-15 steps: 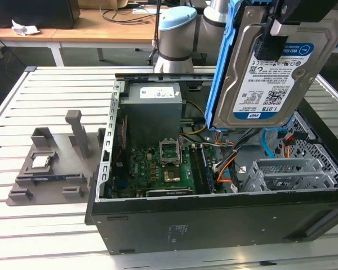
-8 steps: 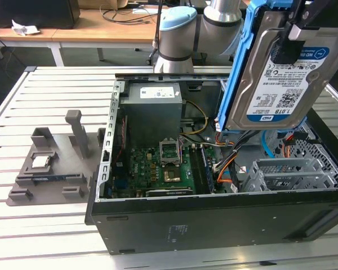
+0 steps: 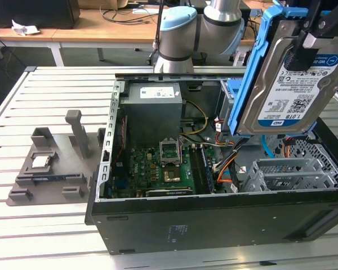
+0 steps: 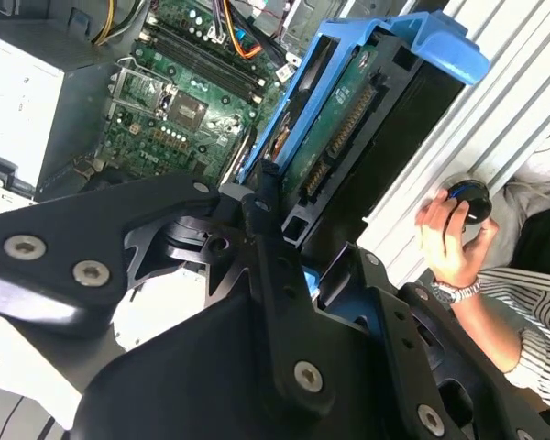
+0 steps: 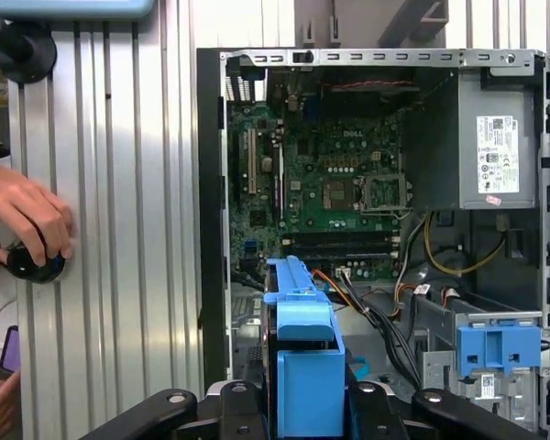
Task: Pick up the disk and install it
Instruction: 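Pick up the disk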
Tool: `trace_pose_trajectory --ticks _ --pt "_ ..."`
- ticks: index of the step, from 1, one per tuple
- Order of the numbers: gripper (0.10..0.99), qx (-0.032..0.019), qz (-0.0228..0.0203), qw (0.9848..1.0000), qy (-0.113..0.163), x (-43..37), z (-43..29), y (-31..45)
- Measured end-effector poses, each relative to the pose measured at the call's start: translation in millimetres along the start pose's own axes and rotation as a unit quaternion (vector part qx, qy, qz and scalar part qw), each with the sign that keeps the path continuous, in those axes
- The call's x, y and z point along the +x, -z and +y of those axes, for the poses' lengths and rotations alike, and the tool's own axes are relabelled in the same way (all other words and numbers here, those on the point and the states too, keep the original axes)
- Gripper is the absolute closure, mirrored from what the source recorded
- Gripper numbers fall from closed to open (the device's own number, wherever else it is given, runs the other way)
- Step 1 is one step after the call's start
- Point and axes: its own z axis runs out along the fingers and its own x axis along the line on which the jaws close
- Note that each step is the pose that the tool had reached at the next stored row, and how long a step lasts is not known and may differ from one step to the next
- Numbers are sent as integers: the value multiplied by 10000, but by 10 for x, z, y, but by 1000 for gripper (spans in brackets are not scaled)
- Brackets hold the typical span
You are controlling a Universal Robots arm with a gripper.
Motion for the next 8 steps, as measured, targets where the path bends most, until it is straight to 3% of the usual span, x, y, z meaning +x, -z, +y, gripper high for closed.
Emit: trace_pose_trajectory --ticks 8 --pt "722 1 53 10000 0 -3 -141 -63"
